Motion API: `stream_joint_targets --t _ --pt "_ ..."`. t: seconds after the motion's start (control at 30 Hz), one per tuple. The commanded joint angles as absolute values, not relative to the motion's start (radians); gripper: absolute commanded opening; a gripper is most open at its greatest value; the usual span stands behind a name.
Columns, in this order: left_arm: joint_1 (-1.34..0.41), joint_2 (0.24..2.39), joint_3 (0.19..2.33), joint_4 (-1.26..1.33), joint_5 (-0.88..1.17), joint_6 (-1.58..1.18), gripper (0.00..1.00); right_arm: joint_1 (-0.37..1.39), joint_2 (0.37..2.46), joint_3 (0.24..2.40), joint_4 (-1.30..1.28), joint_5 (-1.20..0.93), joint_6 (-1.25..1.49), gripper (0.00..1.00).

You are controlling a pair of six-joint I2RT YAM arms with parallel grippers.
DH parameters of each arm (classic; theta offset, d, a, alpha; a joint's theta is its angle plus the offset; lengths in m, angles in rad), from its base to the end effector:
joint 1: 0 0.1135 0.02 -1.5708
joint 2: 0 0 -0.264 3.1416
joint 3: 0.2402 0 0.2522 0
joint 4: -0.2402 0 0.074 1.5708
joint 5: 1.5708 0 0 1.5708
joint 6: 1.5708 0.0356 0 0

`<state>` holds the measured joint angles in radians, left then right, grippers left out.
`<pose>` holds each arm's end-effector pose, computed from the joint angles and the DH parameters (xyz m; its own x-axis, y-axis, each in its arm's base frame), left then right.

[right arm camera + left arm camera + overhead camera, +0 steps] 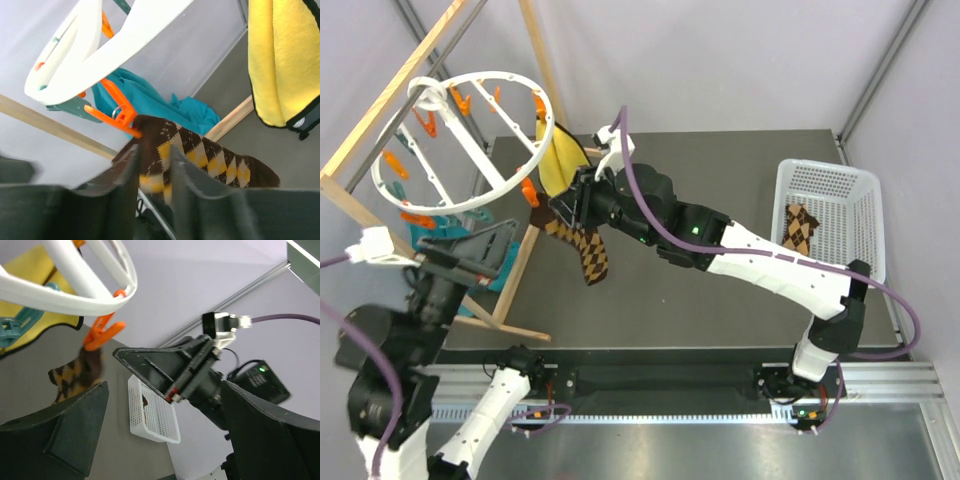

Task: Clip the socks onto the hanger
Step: Clamp the sock onto the hanger, then open the clamp at the hanger.

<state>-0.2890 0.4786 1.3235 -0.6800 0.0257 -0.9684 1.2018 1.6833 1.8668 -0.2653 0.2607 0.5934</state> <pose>0.0108 -0.0042 0.4761 -0.1656 -0.8101 -0.5624 0.3049 0.5003 -0.8104 0.1483 0.3582 0.4707 -0.4765 0.2657 -0.8380 -0.6538 0.5302 0.5399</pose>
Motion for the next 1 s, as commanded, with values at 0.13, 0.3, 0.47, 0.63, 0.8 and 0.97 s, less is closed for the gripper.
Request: stream_joint_targets --t 0.13,0.3,0.47,0.63,0.8,0.97 --pt "-0.291 0.485 1.578 -0.854 -0.055 -0.810 0.91 1.195 1.700 1.963 -0.233 0.276 0.443 0.60" --pt "-0.291 0.514 1.698 -0.894 -0.068 -0.764 0.86 1.195 1.664 1.913 -0.235 0.207 0.417 0.59" --pt "-0.291 0.537 1.763 -0.890 -0.066 -0.750 0.82 1.201 1.635 1.809 -0.091 -0.038 0.397 0.47" --pt "-0.291 0.538 1.747 -0.870 -0.075 -0.750 0.80 1.267 1.683 1.815 -0.008 -0.164 0.309 0.41" --pt "-0.291 0.535 1.727 -0.873 -0.063 -0.764 0.79 1.315 1.746 1.839 0.072 -0.100 0.186 0.50" --pt "-0.293 0.520 1.723 -0.890 -0.067 -0.772 0.78 1.315 1.792 1.856 0.113 -0.061 0.086 0.56"
